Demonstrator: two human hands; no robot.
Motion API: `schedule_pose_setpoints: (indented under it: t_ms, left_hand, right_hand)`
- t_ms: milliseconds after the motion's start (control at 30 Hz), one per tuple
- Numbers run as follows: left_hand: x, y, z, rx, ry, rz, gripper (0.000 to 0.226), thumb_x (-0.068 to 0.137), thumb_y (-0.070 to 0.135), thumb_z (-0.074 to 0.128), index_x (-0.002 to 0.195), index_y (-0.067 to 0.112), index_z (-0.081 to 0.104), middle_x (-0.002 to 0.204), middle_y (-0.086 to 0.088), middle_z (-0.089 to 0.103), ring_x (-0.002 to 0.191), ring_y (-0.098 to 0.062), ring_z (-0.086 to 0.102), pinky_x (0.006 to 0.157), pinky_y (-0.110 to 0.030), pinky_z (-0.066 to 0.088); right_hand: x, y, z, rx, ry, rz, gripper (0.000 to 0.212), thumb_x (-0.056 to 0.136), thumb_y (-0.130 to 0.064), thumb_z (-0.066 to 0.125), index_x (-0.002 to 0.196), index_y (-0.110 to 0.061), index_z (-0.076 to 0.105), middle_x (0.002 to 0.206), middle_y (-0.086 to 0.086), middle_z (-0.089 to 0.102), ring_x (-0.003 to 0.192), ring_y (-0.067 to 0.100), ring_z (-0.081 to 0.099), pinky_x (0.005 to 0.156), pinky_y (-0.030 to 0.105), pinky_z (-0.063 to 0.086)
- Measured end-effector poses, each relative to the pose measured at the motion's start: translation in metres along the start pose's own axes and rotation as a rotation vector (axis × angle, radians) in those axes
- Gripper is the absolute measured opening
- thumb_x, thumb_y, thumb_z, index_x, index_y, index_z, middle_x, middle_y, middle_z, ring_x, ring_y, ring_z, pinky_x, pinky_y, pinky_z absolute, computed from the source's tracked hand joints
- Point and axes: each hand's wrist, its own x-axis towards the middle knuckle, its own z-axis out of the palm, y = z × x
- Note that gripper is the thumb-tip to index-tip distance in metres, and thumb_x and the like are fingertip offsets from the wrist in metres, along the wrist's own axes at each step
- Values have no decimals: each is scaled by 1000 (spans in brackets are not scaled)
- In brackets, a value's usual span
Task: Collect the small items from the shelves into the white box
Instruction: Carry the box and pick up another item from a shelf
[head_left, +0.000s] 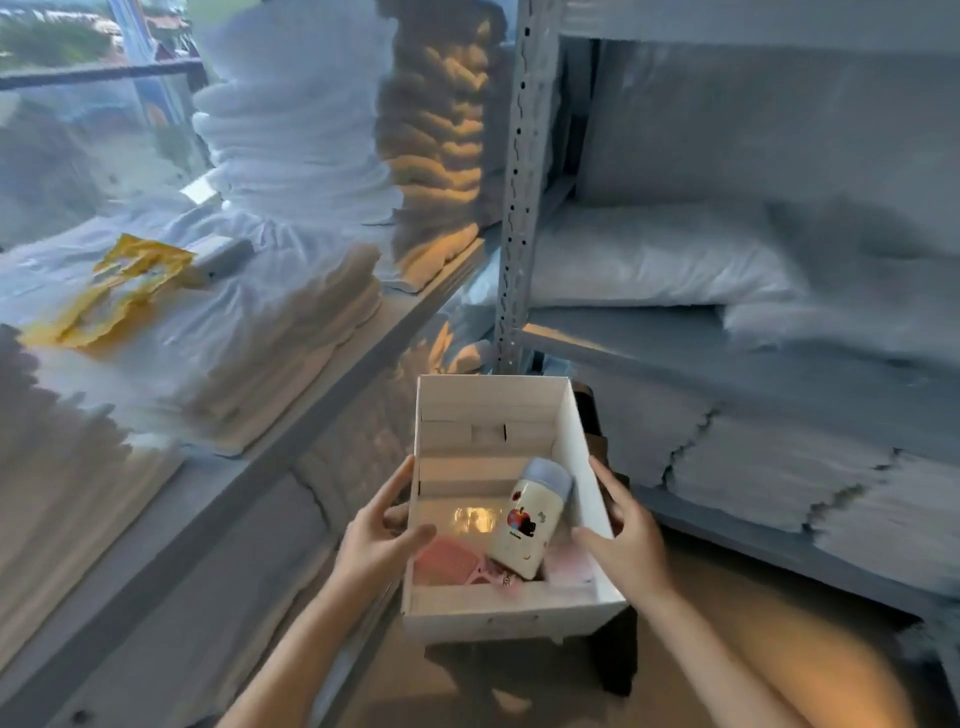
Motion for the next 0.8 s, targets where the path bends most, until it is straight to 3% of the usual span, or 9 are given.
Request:
schedule_pose_setpoints:
  t_ms: [67,167,300,367,433,567,667,733,800]
  left_hand:
    - [44,4,16,25,-70,-12,102,58,34,76,149,34,30,95,-8,77,87,-22,74,68,-26,59]
    - [105,4,42,55,-168,-30,100,64,36,77,150,36,26,107,-10,74,97,-24,72,76,-32,60]
    - [182,-10,83,113,-229,-67,84,85,9,70,150,34,24,126,-6,63,114,-23,63,80,-26,58]
    - [216,-22,101,141,-248,-70,82,85,9,69,148,37,24,136,-11,55,120,-24,59,81,-22,57]
    - [249,-35,116,168,-262,-71,79,86,9,68,143,43,24,142,-14,48,127,-27,53,84,-20,56]
    - [302,-58,136,193,-266,-85,80,85,0,66,144,36,26,146,-10,43,128,-18,52,96,-32,53]
    - [327,-80,143,186,-264,-126,78,84,-12,63,140,27,25,132,-5,52,111,3,61,81,-16,53]
    - [339,-94,144,164,-257,-187,78,85,-17,59,140,28,27,127,-6,57,107,1,64,79,-16,53]
    - [347,-108,142,141,-258,-248,78,86,-12,61,143,32,29,135,-8,55,118,-11,61,85,-23,55]
  right_hand:
    - [28,7,-14,16,60,50,84,78,7,70,144,-37,42,122,-9,57,88,-7,61,58,7,48]
    - [69,21,-35,31,138,98,81,79,9,69,144,-32,43,124,-11,54,86,-23,55,58,2,45]
    - [129,51,-59,32,194,130,77,82,7,69,144,-30,43,132,-19,46,94,-21,45,64,-5,40]
    - [158,70,-67,29,186,138,77,83,2,70,145,-32,41,137,-21,42,108,-14,44,79,0,41]
    - [186,89,-72,34,180,159,76,83,-5,72,146,-34,40,139,-23,40,123,-2,40,92,14,40]
    - [233,128,-72,96,193,209,72,83,-3,72,144,-28,44,142,-16,46,122,4,49,75,5,48]
    - [259,153,-64,145,190,238,69,84,3,69,144,-22,45,140,-10,48,117,3,51,69,4,50]
    - [271,168,-57,138,189,257,68,85,1,69,142,-27,45,141,-11,48,120,4,50,78,8,52]
    - [278,182,-49,128,178,291,69,85,-5,71,141,-33,45,142,-14,48,122,4,50,84,15,52]
